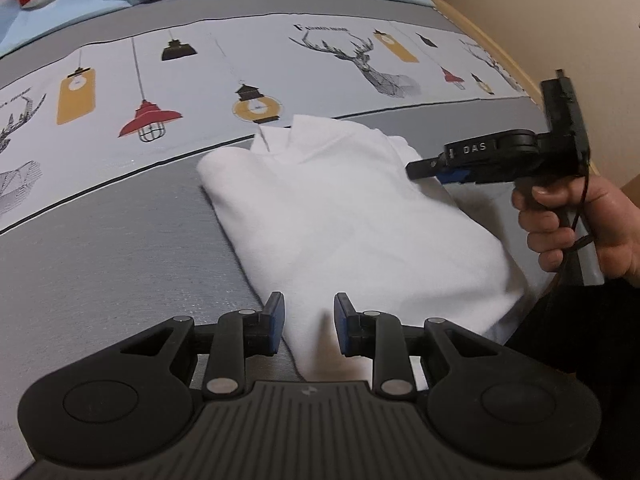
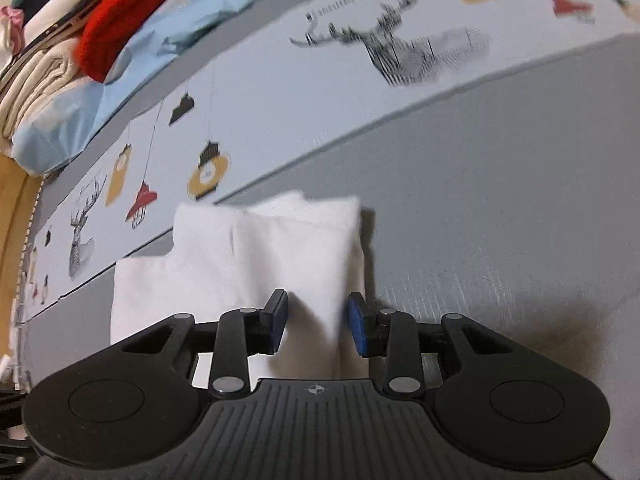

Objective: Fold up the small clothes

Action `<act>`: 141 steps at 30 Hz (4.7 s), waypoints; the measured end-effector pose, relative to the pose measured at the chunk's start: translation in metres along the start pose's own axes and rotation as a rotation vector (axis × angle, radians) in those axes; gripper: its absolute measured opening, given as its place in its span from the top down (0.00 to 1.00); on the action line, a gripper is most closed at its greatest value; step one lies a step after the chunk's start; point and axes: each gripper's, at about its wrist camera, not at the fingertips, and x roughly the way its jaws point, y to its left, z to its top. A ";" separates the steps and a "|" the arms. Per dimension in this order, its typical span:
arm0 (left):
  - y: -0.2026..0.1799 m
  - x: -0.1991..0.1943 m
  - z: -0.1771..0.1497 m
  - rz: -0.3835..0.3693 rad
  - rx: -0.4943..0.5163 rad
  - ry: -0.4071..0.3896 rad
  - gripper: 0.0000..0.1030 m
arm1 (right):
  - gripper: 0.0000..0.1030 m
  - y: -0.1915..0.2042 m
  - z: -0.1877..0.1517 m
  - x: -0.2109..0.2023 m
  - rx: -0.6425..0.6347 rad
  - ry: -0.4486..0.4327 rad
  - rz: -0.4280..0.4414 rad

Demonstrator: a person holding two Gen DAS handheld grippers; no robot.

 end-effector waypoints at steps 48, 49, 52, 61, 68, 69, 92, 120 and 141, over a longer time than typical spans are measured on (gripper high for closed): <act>0.012 0.053 0.027 0.052 -0.148 0.041 0.39 | 0.47 -0.009 -0.012 -0.035 -0.245 0.065 0.112; 0.016 0.058 0.028 0.053 -0.184 0.055 0.39 | 0.47 -0.012 -0.012 -0.028 -0.222 0.087 0.083; 0.024 0.066 0.031 0.057 -0.232 0.088 0.38 | 0.45 -0.018 -0.017 -0.010 -0.180 0.153 0.030; 0.026 0.085 0.024 0.017 -0.236 0.090 0.31 | 0.39 -0.017 -0.021 0.004 -0.145 0.203 0.051; 0.037 0.096 0.022 -0.034 -0.277 0.083 0.27 | 0.47 -0.016 -0.019 0.009 -0.143 0.227 0.078; 0.038 0.097 0.022 -0.039 -0.279 0.081 0.27 | 0.54 -0.015 -0.019 0.011 -0.140 0.229 0.088; 0.065 0.016 0.086 0.176 -0.130 -0.398 0.44 | 0.68 0.062 0.033 -0.014 -0.249 -0.253 0.191; 0.059 0.081 0.022 0.251 -0.052 0.133 0.95 | 0.82 0.036 0.007 0.039 -0.176 0.122 -0.033; -0.080 -0.068 -0.057 0.448 -0.258 -0.397 0.17 | 0.20 0.068 -0.081 -0.151 -0.439 -0.374 -0.086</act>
